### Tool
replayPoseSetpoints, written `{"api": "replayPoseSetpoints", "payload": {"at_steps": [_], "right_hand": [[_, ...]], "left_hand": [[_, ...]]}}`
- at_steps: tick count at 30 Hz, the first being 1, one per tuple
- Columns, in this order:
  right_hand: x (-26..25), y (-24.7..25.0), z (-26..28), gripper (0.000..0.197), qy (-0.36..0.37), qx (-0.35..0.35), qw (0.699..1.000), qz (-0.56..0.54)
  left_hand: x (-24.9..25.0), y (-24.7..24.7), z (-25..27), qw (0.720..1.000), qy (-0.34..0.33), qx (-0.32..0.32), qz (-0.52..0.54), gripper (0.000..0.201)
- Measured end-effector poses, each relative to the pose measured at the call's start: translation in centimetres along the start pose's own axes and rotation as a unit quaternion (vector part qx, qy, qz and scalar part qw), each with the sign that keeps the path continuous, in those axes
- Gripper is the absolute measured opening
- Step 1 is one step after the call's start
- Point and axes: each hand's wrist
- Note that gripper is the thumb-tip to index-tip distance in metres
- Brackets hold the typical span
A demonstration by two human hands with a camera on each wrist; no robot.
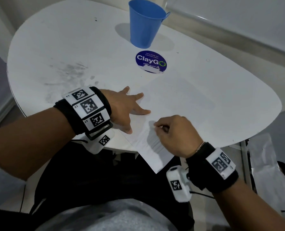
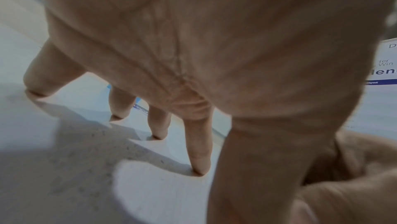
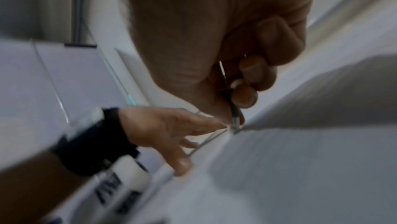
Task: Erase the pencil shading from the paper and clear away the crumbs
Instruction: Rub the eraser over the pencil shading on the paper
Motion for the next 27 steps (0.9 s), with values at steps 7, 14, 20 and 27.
{"api": "replayPoseSetpoints", "payload": {"at_steps": [7,14,20,27], "right_hand": [[1.8,0.9,-1.4,0.019,-0.058,0.086,0.995,0.007],[0.3,0.5,-1.8,0.018,-0.027,0.048,0.998,-0.013],[-0.4,0.2,-0.6,0.018,-0.003,0.006,1.000,-0.006],[1.3,0.5,-1.3,0.015,-0.025,0.027,0.999,-0.024]], "left_hand": [[-0.1,-0.2,0.0,1.000,0.000,0.012,0.009,0.087],[-0.3,-0.2,0.0,1.000,-0.006,0.010,0.009,0.087],[-0.2,-0.1,-0.1,1.000,-0.007,0.006,0.009,0.088],[-0.2,-0.1,0.1,1.000,-0.006,0.000,0.005,0.088]]}}
Point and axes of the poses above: each hand's wrist, its own z-axis away from the middle knuckle, its own y-axis out of the back of the hand, x = y × z, and after that the axes turned 1 degree about -x, right-handed
